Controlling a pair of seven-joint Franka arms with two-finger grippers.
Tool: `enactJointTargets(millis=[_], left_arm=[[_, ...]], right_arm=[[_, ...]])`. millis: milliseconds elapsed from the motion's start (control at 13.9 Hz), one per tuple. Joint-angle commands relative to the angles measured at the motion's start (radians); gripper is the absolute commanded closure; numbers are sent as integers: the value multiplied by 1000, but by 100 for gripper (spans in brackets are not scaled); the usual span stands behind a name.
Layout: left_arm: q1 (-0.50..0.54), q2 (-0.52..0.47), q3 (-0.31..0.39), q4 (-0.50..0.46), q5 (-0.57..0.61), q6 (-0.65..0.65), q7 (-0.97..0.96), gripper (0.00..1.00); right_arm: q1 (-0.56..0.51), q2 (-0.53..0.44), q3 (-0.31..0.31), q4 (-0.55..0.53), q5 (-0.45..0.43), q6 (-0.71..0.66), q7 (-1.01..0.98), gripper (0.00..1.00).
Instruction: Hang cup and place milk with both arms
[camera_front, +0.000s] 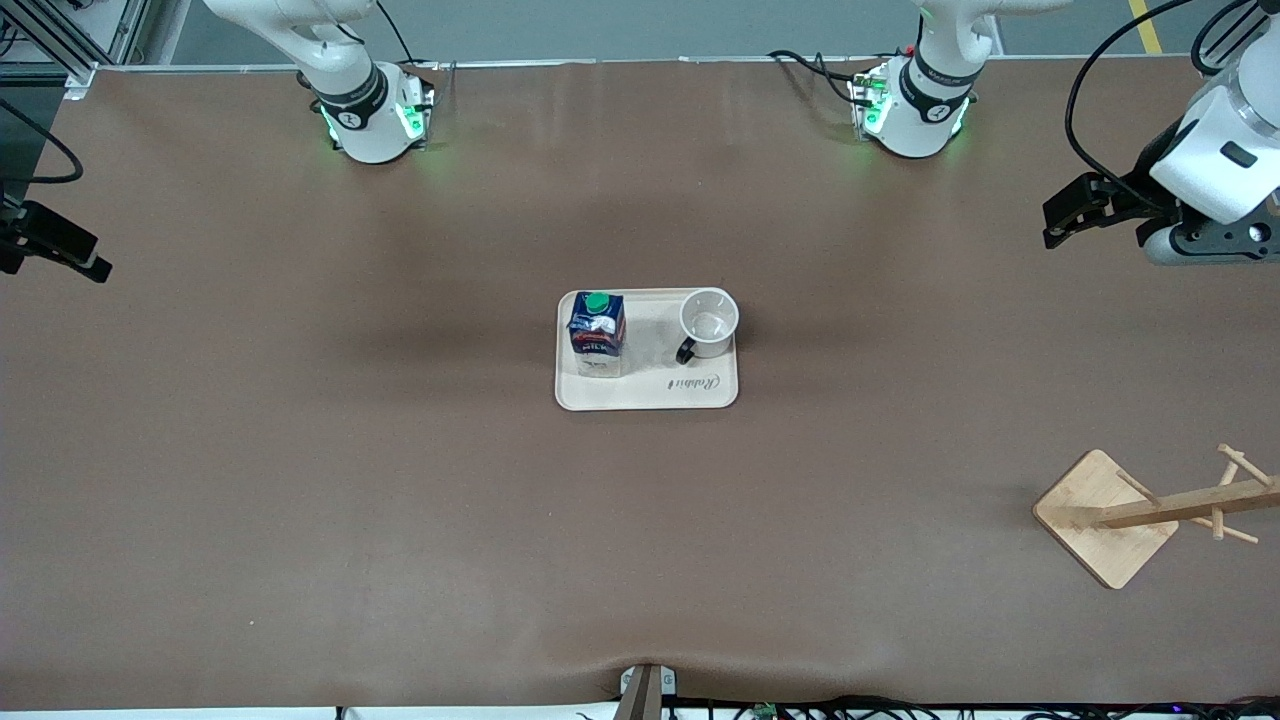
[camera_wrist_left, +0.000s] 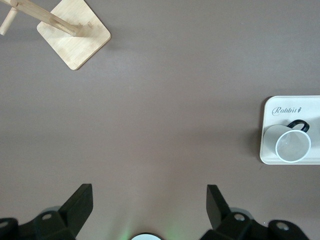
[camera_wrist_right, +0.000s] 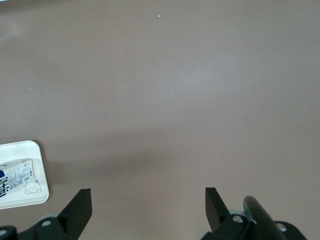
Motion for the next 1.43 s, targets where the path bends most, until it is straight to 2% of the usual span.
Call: enactJointTargets(millis=[0, 932, 1362], left_arm=[[8, 0, -5, 14, 5, -18, 9, 0], [-10, 20, -22, 8, -8, -14, -3, 0], [-22, 72, -117, 0, -12, -18, -86, 0]], right_arm=[[-7, 4, 5, 10, 16, -1, -5, 0], [-3, 4, 8, 10, 19, -1, -2, 0], [-7, 12, 6, 10, 24, -1, -4, 0]])
